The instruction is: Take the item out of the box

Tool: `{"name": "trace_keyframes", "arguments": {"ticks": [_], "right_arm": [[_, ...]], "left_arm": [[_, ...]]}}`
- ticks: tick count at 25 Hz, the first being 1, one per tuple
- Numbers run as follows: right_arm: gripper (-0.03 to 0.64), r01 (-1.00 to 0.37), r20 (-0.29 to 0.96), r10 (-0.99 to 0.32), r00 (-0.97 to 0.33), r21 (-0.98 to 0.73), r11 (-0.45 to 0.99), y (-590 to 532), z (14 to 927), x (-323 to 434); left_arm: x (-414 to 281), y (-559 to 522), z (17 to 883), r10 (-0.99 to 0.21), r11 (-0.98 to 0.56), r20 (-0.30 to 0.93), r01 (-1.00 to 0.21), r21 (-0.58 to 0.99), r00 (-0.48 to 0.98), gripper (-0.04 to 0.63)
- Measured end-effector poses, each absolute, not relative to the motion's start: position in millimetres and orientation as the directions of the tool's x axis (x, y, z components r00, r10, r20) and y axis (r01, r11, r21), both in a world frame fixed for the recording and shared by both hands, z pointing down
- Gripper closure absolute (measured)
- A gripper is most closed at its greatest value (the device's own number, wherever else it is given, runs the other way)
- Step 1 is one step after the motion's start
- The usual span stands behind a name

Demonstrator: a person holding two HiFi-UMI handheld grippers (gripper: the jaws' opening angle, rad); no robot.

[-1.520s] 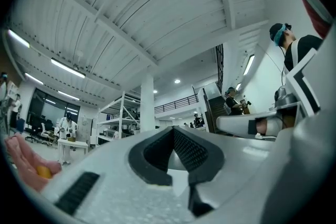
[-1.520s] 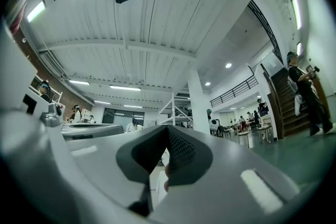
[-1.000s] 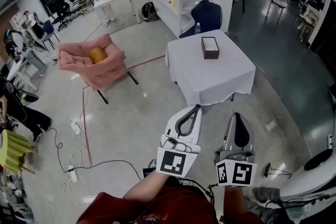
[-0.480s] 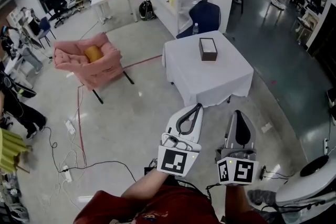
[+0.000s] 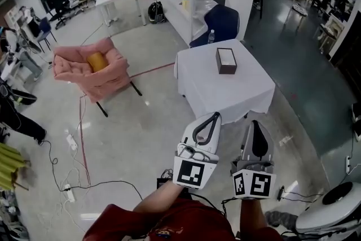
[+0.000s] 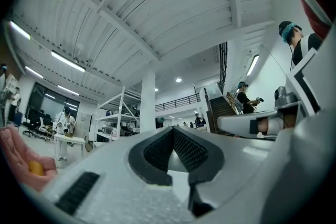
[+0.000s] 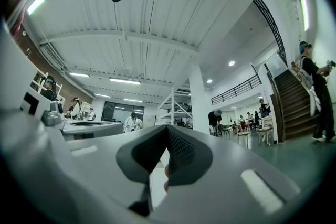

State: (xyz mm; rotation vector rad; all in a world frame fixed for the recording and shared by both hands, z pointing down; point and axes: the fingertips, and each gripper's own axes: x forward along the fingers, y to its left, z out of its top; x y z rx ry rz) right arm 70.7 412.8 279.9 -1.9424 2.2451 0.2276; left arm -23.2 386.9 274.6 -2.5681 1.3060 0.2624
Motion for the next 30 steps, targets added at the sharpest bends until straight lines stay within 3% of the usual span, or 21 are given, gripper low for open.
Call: {"name": "trace_keyframes", "arguments": {"ticks": [30], "right_arm": [[0.615, -0.997, -0.201, -0.976, -0.082, 0.017, 0.08, 202.5, 278.0, -6.5]], "left_arm": [[-99.3, 171.4, 273.8, -0.758, -0.593, -0.265, -0.799, -0.103, 0.597, 0.594]]}}
